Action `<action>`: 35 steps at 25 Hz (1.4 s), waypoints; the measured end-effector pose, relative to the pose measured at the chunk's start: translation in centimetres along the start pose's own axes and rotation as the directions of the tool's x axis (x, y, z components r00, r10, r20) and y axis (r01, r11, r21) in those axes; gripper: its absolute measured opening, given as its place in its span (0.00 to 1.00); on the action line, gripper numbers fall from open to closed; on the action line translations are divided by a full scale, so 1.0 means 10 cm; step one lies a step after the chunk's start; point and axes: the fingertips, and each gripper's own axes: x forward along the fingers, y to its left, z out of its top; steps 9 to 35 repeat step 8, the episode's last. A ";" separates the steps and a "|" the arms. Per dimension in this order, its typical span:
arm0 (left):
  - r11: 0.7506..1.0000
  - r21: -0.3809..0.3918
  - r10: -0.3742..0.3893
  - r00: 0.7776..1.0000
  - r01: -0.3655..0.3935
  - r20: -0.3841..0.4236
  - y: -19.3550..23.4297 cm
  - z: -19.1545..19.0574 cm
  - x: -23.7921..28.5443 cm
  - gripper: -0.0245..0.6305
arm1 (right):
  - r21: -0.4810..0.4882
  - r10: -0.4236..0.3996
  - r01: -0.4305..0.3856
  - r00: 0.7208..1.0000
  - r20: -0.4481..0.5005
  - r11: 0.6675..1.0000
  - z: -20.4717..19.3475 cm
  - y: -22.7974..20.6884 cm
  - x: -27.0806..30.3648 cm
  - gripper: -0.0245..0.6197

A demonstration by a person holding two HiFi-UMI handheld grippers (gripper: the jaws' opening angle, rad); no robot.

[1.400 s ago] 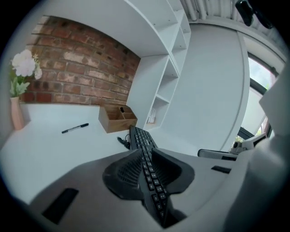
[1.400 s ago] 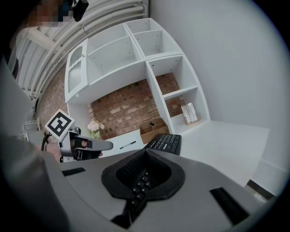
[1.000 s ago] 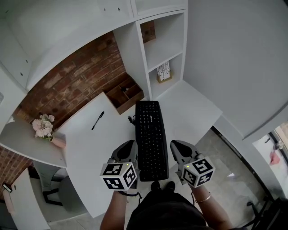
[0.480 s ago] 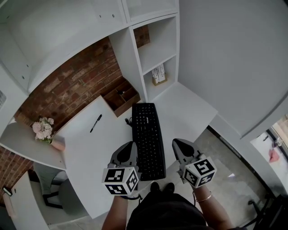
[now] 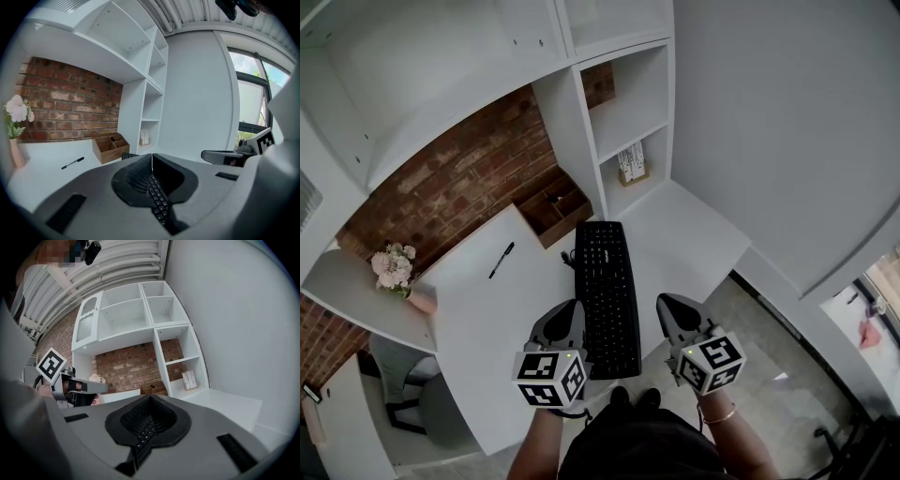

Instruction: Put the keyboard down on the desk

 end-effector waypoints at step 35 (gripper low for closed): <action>1.000 -0.014 -0.002 1.000 0.002 0.015 -0.01 0.04 -0.04 0.06 | -0.014 0.030 -0.030 1.000 0.004 0.999 0.04 0.06 0.01 0.05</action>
